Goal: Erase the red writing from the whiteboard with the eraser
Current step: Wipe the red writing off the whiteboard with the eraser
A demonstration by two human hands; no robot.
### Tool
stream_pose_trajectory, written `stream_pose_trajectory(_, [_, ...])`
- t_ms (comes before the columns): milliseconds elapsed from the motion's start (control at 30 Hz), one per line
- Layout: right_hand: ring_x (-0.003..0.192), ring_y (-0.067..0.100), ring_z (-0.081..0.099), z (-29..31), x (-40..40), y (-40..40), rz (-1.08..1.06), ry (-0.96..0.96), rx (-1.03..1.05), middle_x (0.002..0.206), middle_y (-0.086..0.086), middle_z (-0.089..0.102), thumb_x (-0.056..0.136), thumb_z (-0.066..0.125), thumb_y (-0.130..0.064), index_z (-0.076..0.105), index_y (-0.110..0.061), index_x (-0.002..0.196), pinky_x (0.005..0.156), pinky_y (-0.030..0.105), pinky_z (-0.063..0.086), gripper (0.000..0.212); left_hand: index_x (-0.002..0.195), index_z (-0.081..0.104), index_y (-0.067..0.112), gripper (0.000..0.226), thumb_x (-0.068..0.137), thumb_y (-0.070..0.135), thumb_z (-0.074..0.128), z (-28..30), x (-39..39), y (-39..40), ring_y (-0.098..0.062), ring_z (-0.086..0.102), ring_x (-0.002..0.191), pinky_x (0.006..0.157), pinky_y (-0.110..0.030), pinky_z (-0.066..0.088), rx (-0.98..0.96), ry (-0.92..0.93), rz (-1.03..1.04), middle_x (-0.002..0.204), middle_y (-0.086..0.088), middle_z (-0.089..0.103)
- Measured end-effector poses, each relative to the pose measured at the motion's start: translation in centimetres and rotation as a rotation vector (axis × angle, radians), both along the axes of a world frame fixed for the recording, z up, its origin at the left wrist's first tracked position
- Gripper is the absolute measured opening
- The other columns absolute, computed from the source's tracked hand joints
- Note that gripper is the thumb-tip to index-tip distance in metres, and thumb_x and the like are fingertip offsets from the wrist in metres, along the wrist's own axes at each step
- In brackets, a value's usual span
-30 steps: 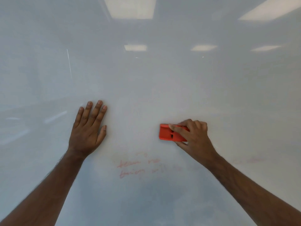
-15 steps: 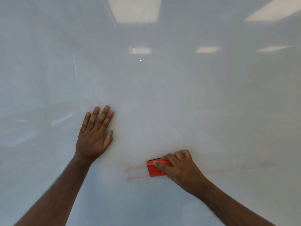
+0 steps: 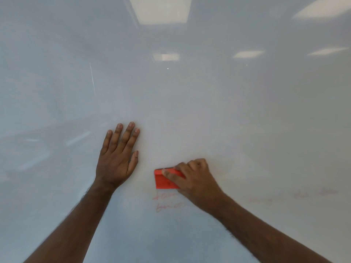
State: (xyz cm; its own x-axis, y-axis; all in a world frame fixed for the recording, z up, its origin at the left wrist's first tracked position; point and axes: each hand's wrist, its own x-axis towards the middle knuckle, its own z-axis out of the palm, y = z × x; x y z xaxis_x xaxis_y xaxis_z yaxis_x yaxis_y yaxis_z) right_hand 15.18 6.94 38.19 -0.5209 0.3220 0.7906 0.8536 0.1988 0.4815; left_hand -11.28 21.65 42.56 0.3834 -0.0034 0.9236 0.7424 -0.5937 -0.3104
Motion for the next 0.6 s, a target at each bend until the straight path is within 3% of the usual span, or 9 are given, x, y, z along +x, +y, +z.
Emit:
stream_pose_trajectory(267, [0.089, 0.024, 0.049, -7.5, 0.3, 0.7, 0.02, -0.119, -0.162, 0.115, 0.001, 0.058, 0.097, 0.058, -0.021, 0.048, -0.032, 0.149, 0.086, 0.045, 0.039, 0.055, 0.174, 0.024, 0.016, 0.066, 0.112, 0.034, 0.038, 0.1, -0.1, -0.1, -0.031, 0.014, 0.17, 0.138, -0.052, 0.011, -0.006, 0.009, 0.008, 0.183, -0.004, 0.018])
stream_pose_trajectory(433, [0.087, 0.024, 0.055, -5.0, 3.6, -1.4, -0.031, -0.083, -0.095, 0.113, 0.0, 0.063, 0.093, 0.068, -0.025, 0.053, -0.034, 0.146, 0.085, 0.045, 0.041, 0.056, 0.174, 0.025, 0.016, 0.066, 0.111, 0.033, 0.039, 0.0, 0.0, -0.1, -0.032, 0.015, 0.17, 0.138, -0.052, 0.011, -0.002, 0.003, 0.016, 0.183, -0.003, 0.018])
stream_pose_trajectory(600, [0.086, 0.025, 0.055, -1.6, 1.3, -0.6, -0.053, -0.003, -0.026, 0.114, 0.001, 0.061, 0.091, 0.071, -0.029, 0.051, -0.035, 0.146, 0.086, 0.047, 0.043, 0.059, 0.174, 0.025, 0.016, 0.067, 0.111, 0.034, 0.038, -0.1, 0.0, -0.1, -0.031, 0.014, 0.17, 0.138, -0.052, 0.01, -0.001, 0.004, 0.022, 0.183, -0.004, 0.017])
